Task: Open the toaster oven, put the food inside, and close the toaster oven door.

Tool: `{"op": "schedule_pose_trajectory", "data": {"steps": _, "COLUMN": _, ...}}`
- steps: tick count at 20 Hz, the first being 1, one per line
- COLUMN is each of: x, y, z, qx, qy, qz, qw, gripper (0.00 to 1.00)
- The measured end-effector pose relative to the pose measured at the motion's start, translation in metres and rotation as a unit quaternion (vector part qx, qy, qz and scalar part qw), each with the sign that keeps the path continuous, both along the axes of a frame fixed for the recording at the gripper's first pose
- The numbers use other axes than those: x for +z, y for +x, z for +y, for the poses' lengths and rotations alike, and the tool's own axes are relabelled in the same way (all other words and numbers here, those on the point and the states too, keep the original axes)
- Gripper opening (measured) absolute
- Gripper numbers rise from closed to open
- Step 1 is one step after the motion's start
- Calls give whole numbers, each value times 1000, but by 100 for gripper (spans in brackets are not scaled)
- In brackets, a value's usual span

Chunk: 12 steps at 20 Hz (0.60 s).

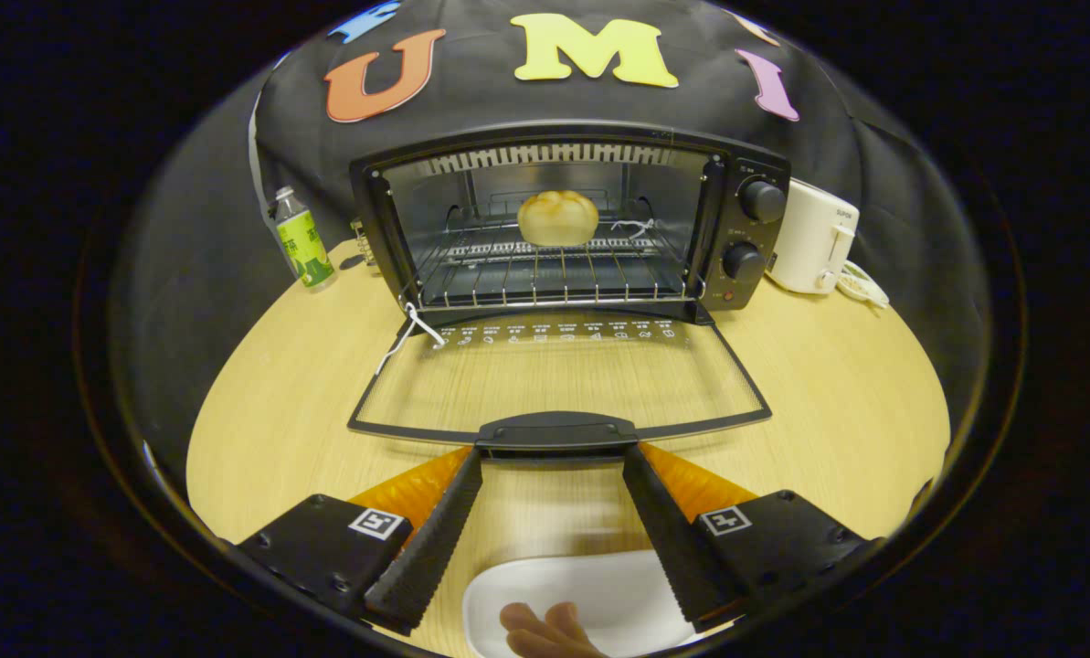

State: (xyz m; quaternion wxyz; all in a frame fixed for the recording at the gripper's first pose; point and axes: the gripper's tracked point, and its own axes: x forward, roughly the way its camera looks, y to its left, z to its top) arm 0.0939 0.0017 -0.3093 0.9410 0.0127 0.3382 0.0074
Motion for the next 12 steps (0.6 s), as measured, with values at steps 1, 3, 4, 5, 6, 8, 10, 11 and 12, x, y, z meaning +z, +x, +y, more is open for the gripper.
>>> {"op": "schedule_pose_trajectory", "data": {"steps": 1, "x": 2, "y": 0, "z": -1, "qx": 1, "qy": -3, "qz": 0, "qw": 1000, "gripper": 100}}
{"op": "schedule_pose_trajectory", "data": {"steps": 3, "x": 8, "y": -1, "z": -1, "qx": 3, "qy": -5, "qz": -2, "qw": 1000, "gripper": 100}}
{"op": "schedule_pose_trajectory", "data": {"steps": 4, "x": 12, "y": -1, "z": -1, "qx": 1, "qy": -3, "qz": -4, "qw": 1000, "gripper": 100}}
{"op": "schedule_pose_trajectory", "data": {"steps": 5, "x": 14, "y": -1, "z": -1, "qx": 1, "qy": -2, "qz": -6, "qw": 1000, "gripper": 100}}
{"op": "schedule_pose_trajectory", "data": {"steps": 6, "x": 17, "y": -1, "z": -1, "qx": 2, "qy": -3, "qz": -11, "qw": 1000, "gripper": 100}}
{"op": "schedule_pose_trajectory", "data": {"steps": 8, "x": 23, "y": 0, "z": -1, "qx": 5, "qy": -4, "qz": -19, "qw": 1000, "gripper": 100}}
{"op": "schedule_pose_trajectory", "data": {"steps": 10, "x": 30, "y": 0, "z": 0, "qx": 7, "qy": 3, "qz": -30, "qw": 1000, "gripper": 100}}
{"op": "schedule_pose_trajectory", "data": {"steps": 11, "x": 34, "y": 1, "z": -1, "qx": 8, "qy": 7, "qz": -32, "qw": 999, "gripper": 100}}
{"op": "schedule_pose_trajectory", "data": {"steps": 12, "x": 40, "y": 2, "z": -1, "qx": 8, "qy": 14, "qz": -33, "qw": 999, "gripper": 100}}
